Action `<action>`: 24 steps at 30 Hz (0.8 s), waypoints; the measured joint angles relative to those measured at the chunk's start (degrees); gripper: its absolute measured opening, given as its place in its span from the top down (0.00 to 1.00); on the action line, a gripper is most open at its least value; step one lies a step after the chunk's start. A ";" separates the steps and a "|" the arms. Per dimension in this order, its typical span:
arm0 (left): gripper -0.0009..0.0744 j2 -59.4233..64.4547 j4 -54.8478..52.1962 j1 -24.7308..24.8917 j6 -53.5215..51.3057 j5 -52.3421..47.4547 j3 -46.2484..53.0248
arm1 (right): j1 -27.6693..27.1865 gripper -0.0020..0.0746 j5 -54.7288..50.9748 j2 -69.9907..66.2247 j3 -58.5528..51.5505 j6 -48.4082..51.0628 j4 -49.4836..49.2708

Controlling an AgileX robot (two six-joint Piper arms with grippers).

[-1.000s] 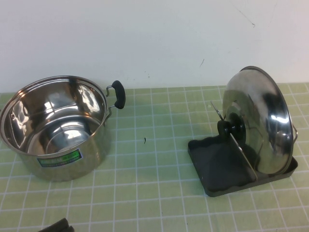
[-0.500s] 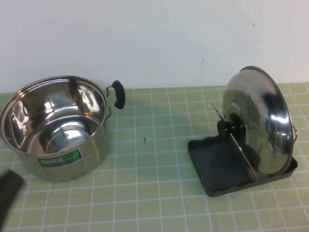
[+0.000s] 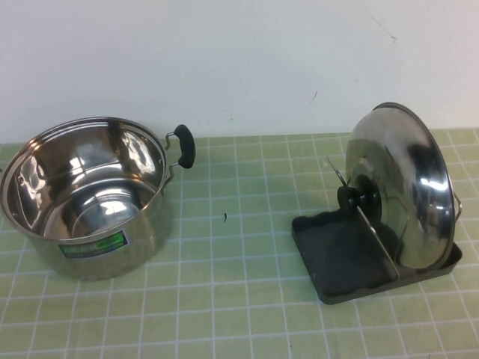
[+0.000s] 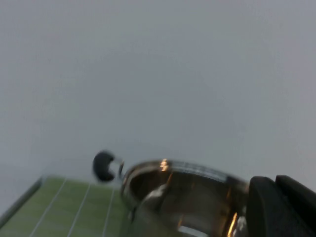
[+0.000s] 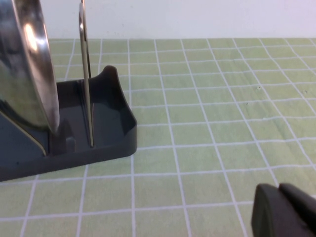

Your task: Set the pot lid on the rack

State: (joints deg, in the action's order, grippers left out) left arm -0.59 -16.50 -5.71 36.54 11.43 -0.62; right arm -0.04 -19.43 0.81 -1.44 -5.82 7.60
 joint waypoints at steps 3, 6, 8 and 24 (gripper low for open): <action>0.99 0.00 3.83 0.00 -2.46 -9.70 0.63 | 0.00 0.98 0.00 0.00 0.00 0.00 0.00; 0.99 0.00 4.83 0.00 -3.65 -17.07 1.13 | 0.00 0.98 0.00 0.00 0.00 0.00 0.00; 0.99 0.00 5.09 0.00 -5.73 -18.71 1.80 | 0.00 0.98 0.00 0.00 0.00 0.00 0.00; 0.99 -0.22 18.75 -5.07 -31.35 -28.98 1.69 | 0.00 0.98 0.00 0.00 0.00 0.00 0.03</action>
State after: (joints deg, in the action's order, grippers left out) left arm -0.81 2.25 -10.78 5.19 -17.54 1.07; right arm -0.04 -19.43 0.81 -1.44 -5.82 7.63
